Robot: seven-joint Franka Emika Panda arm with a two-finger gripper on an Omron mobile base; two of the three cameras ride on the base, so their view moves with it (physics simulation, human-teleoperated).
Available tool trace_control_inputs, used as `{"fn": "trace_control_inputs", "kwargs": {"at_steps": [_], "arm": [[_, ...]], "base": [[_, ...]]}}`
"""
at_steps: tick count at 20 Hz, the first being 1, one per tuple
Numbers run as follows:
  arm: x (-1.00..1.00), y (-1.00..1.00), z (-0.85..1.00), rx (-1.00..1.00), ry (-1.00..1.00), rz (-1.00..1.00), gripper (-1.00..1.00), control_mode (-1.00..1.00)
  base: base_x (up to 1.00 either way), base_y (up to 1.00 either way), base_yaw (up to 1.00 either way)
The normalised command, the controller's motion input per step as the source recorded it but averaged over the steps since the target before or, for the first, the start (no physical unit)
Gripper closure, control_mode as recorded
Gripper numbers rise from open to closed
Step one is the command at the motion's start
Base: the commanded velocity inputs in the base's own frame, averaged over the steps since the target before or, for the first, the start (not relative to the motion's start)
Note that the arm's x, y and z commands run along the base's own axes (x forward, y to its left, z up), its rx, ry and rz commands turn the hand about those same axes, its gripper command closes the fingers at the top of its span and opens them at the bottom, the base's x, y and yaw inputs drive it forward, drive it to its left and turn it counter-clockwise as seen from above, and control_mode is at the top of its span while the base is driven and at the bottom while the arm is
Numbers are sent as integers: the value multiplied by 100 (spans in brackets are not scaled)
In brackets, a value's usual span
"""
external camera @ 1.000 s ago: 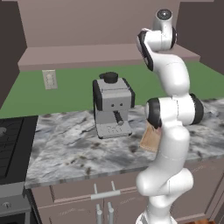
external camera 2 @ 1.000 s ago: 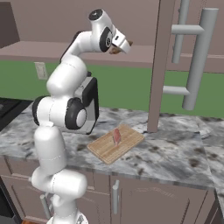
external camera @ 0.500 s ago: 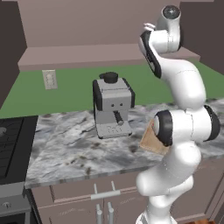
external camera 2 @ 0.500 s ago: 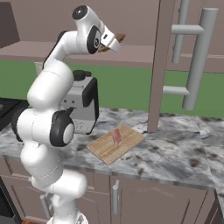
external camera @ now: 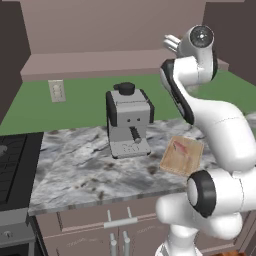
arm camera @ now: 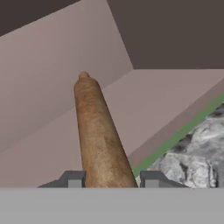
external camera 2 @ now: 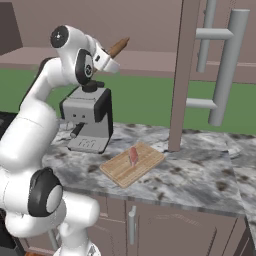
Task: Open the cabinet, retrieve the rolling pin, and place it next to the meat on the cutting board to prepare for tenderizing.
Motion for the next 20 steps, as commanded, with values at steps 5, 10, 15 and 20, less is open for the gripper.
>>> {"fn": "trace_control_inputs", "kwargs": {"at_steps": [5,10,15,20], "arm": [[-99,21,8,8,-1,-4,100,-100],[-96,17,3,7,0,-6,100,-100],[-73,20,-3,2,0,-10,100,-100],[-45,18,-25,0,0,-14,100,-100]], "base": [[0,0,0],[0,0,0],[0,0,0],[0,0,0]]}}
